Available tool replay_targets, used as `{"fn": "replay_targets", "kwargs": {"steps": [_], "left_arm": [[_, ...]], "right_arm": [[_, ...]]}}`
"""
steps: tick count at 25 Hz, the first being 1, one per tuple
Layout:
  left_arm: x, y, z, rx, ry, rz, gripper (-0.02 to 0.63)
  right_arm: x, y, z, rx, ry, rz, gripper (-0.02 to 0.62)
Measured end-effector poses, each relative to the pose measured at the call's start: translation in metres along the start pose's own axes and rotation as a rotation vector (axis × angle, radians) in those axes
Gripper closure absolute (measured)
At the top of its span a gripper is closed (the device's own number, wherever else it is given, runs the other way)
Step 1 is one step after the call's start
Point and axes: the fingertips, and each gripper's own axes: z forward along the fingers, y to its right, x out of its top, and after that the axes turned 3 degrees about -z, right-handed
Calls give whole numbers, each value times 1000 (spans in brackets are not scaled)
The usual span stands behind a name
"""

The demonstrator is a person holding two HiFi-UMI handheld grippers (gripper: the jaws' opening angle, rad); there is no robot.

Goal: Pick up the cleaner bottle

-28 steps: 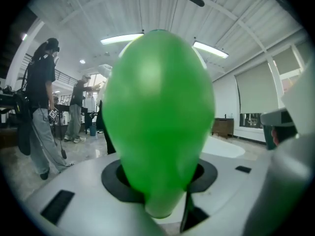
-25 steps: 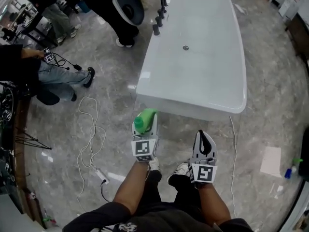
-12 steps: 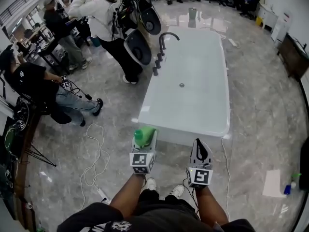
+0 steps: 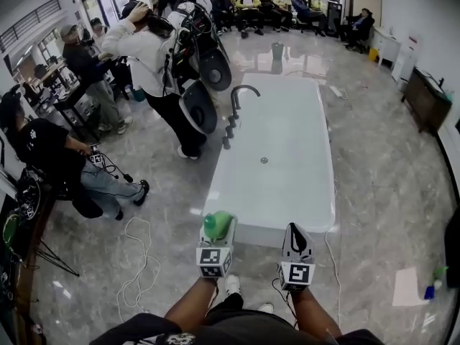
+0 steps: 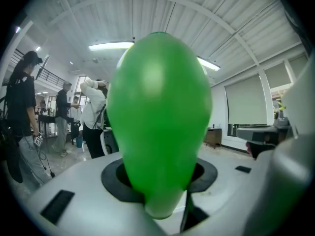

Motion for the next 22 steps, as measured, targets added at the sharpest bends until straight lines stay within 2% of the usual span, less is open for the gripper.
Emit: {"fn": "replay_targets", "kwargs": {"steps": [6, 10, 16, 22], "left_arm": [[23, -17, 30, -66, -1, 33, 422], [40, -33, 49, -103, 33, 55, 422], [55, -37, 63, -86, 24, 51, 422], [68, -23, 72, -85, 52, 33, 422]], "right_arm": [[13, -7, 38, -39, 14, -9, 580], [18, -15, 64, -59, 20, -21, 580], [36, -10, 81, -49, 25, -45, 580], [48, 11, 96, -33, 40, -63, 580]]}}
